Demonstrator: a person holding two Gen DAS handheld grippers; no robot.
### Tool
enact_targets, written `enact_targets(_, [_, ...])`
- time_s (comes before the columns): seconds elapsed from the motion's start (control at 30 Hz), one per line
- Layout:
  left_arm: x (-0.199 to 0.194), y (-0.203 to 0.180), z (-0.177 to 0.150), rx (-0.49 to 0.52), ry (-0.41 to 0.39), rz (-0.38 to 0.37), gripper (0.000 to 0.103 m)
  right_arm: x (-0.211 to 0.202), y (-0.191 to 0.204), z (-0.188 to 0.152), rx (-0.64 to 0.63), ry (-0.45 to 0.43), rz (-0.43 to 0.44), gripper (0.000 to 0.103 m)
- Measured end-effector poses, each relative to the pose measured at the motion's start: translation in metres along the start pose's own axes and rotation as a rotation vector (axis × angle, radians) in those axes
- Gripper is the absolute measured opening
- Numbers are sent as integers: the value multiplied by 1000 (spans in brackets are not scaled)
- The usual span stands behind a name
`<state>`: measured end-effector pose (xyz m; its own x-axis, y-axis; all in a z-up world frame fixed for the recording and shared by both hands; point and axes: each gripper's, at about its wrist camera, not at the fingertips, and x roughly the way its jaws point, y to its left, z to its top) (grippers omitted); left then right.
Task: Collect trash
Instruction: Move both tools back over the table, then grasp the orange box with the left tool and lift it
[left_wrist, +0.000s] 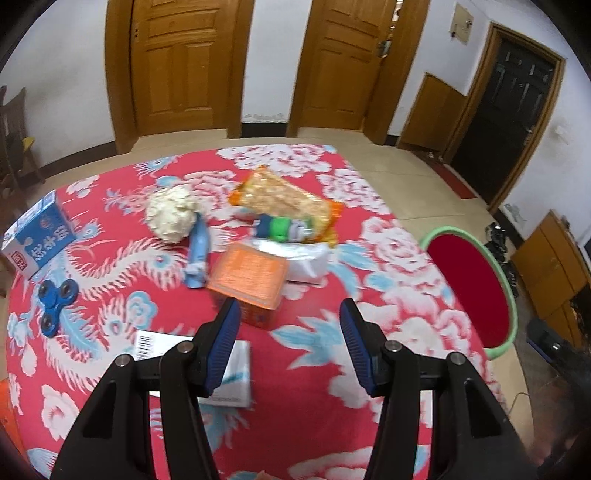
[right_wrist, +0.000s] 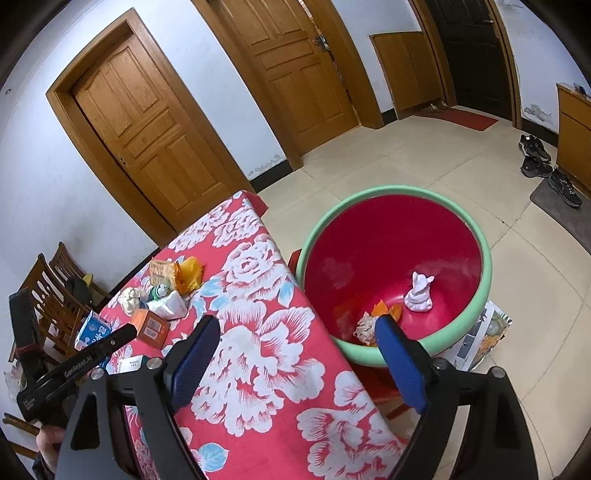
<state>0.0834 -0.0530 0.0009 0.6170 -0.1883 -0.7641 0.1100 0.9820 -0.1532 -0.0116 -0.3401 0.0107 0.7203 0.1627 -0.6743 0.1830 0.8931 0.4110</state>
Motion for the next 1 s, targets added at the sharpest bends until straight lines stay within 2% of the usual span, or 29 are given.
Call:
enact_targets(0.23, [18,9,7,51,9,56,57,9,5,-5,0,26,-1,93])
enact_targets(0.3, [24,9,9,74,8,73,63,12,6,-6,-2,31,-2,94])
enact_targets(0.4, [31,11,11,88,8,86,63,14,7,-6,-4,37,-6,94])
enact_targets(0.83, [54,28,10,20,45,67,62,27,13,-9,-2,67,-2,94])
enact_targets(1.0, [46,33,10,5,25,18,59,31,20,-11,-11,77,2,94])
